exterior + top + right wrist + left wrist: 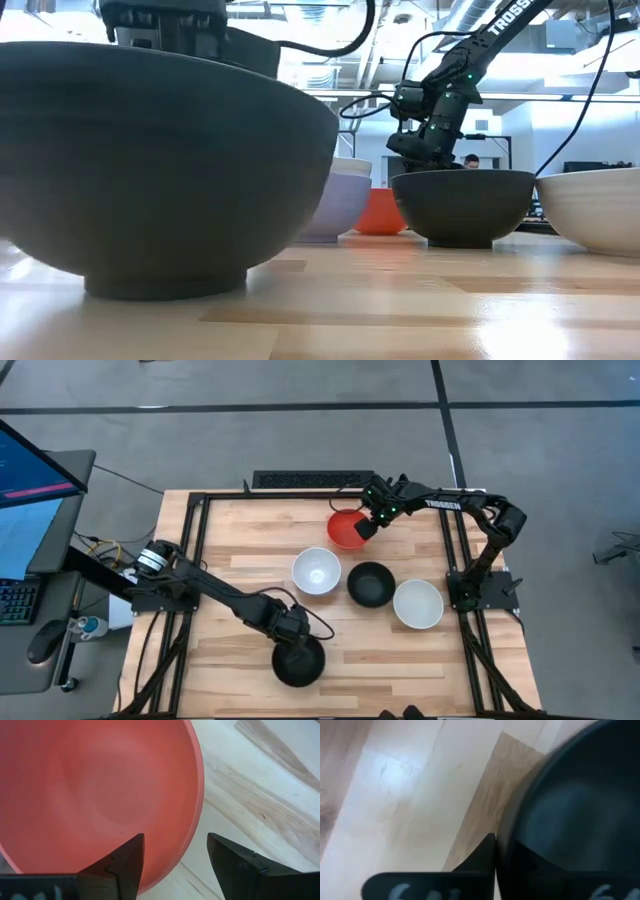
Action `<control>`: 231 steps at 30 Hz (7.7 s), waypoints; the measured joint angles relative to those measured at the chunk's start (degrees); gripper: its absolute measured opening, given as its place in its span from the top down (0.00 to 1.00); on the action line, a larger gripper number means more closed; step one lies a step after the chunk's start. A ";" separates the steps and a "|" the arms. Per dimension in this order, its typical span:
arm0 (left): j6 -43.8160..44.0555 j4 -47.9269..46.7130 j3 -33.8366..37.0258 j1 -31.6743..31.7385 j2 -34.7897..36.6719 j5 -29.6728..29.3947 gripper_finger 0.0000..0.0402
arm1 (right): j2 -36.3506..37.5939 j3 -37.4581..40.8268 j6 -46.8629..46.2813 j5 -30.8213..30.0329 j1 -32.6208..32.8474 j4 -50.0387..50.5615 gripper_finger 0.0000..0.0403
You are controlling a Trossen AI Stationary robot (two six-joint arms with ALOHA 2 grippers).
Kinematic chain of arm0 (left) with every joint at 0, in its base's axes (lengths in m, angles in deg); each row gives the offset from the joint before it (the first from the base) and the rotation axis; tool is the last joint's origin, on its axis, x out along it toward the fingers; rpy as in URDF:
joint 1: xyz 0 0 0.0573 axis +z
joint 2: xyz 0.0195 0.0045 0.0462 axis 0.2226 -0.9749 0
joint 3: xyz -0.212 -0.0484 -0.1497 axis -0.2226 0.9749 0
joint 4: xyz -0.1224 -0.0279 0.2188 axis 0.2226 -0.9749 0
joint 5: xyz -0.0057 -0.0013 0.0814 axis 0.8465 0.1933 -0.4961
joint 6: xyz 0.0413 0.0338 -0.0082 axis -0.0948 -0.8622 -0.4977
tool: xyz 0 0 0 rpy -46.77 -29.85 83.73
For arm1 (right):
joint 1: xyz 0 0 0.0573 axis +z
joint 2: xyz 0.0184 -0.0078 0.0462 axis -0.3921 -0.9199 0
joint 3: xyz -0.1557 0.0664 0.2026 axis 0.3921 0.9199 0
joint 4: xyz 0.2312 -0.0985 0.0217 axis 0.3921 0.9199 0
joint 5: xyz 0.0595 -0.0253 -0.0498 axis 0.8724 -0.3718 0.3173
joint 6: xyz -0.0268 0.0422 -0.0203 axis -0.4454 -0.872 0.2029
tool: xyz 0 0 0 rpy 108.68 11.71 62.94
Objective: Nest bowls inside each other
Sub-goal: Stack the bottom black bowl on top of the stacked white bowl, then stack the orange bowl on top of the black stacked bowl, then stack the black bowl on top of the orange stacked bowl
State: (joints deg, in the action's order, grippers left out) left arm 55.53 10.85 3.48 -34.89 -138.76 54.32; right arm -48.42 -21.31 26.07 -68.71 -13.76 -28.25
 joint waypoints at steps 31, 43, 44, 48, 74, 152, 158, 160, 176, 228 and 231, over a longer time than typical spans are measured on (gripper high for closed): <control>-0.45 -29.77 -6.18 5.42 20.23 -9.89 1.00 | -7.01 -3.30 -1.96 0.00 0.49 2.90 0.63; -2.44 -30.89 -6.66 6.54 20.21 -11.37 1.00 | -6.99 -8.28 -2.03 0.02 1.20 4.09 0.39; -2.54 -30.89 -6.64 6.55 20.21 -11.46 1.00 | -6.99 -8.27 -2.03 0.00 1.20 4.26 0.39; -2.59 -30.89 -6.66 6.54 20.19 -11.69 1.00 | -7.69 -8.24 -2.03 0.08 1.55 4.54 0.48; -24.22 -18.62 -12.01 28.43 15.14 -8.48 1.00 | -7.63 -26.08 1.56 -1.23 -4.34 15.75 0.93; -33.76 -16.03 -21.83 32.17 -3.52 2.98 0.62 | -3.76 -27.22 7.48 -1.27 -9.31 19.76 0.89; -34.05 -19.46 -28.54 31.77 -1.18 -1.69 0.58 | -3.76 -27.22 7.47 -1.13 -9.24 19.55 0.89; -34.55 -23.55 -30.47 31.80 -0.22 -4.29 0.57 | -3.76 -27.21 7.09 0.71 -8.85 19.56 0.89; -30.01 -27.64 -15.13 27.43 22.46 -20.54 0.55 | 0.94 -34.11 0.14 -1.70 13.63 20.58 0.81; -21.08 -15.46 8.36 16.20 41.52 -28.68 0.55 | -4.06 -19.99 -16.46 -13.09 24.84 42.45 0.79; -21.21 -15.27 8.36 16.22 41.33 -28.72 0.55 | -3.29 -17.35 -16.41 -9.93 25.54 39.90 0.79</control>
State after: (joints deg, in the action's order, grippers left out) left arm 34.33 -4.42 11.84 -18.67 -97.43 25.60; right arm -51.71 -38.67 9.66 -78.65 11.79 11.65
